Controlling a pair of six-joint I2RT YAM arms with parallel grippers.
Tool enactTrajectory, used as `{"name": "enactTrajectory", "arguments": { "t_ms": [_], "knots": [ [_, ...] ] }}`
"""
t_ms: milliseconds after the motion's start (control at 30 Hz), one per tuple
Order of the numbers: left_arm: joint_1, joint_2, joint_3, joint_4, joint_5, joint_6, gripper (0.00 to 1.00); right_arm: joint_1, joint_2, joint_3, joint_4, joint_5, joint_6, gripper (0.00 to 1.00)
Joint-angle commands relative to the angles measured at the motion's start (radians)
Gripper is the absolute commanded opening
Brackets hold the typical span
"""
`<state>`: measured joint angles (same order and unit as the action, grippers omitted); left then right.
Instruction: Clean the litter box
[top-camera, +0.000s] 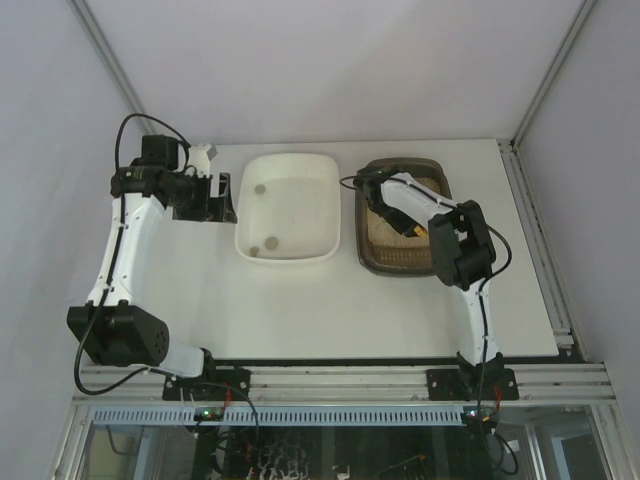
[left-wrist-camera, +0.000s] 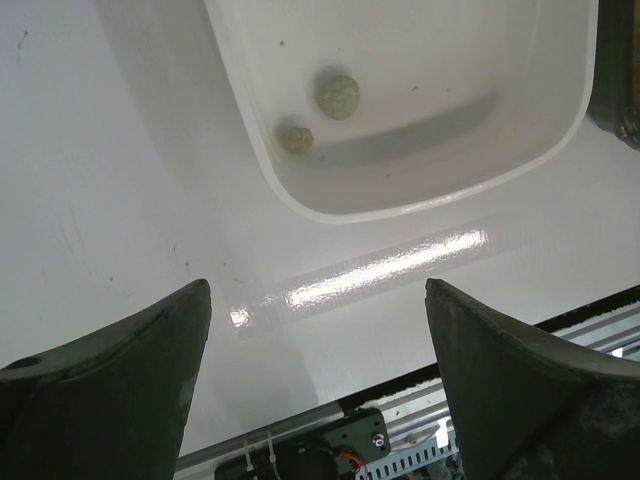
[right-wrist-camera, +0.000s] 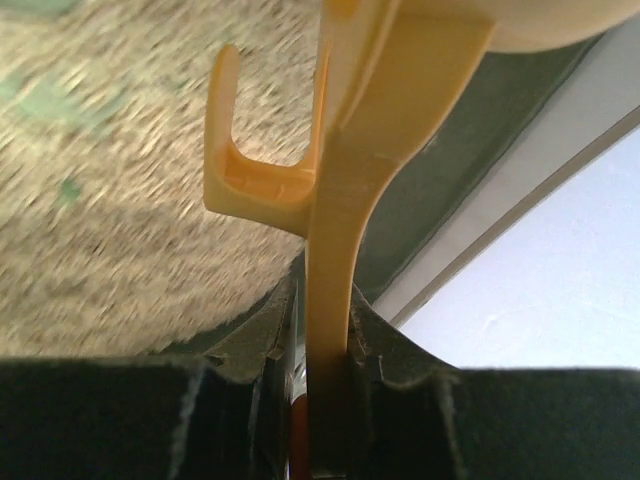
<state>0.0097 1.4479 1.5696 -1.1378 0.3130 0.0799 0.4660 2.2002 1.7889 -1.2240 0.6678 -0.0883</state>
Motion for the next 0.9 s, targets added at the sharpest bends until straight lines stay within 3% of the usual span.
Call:
{"name": "enactTrajectory", "arguments": {
  "t_ms": [0,467,867],
  "knots": [
    [0.005,-0.024,-0.022,0.021,-0.005,0.004,0.92,0.070,-0.145,-0.070,0.002,-0.096,0.006,0.00],
    [0.005,-0.028,-0.021,0.023,-0.017,0.004,0.92,-0.094,-0.141,-0.147,0.136,-0.294,0.027,0.00],
    [0.005,-0.017,-0.008,0.018,-0.012,-0.004,0.92,-0.147,-0.136,-0.140,0.229,-0.658,0.035,0.00]
  ]
}}
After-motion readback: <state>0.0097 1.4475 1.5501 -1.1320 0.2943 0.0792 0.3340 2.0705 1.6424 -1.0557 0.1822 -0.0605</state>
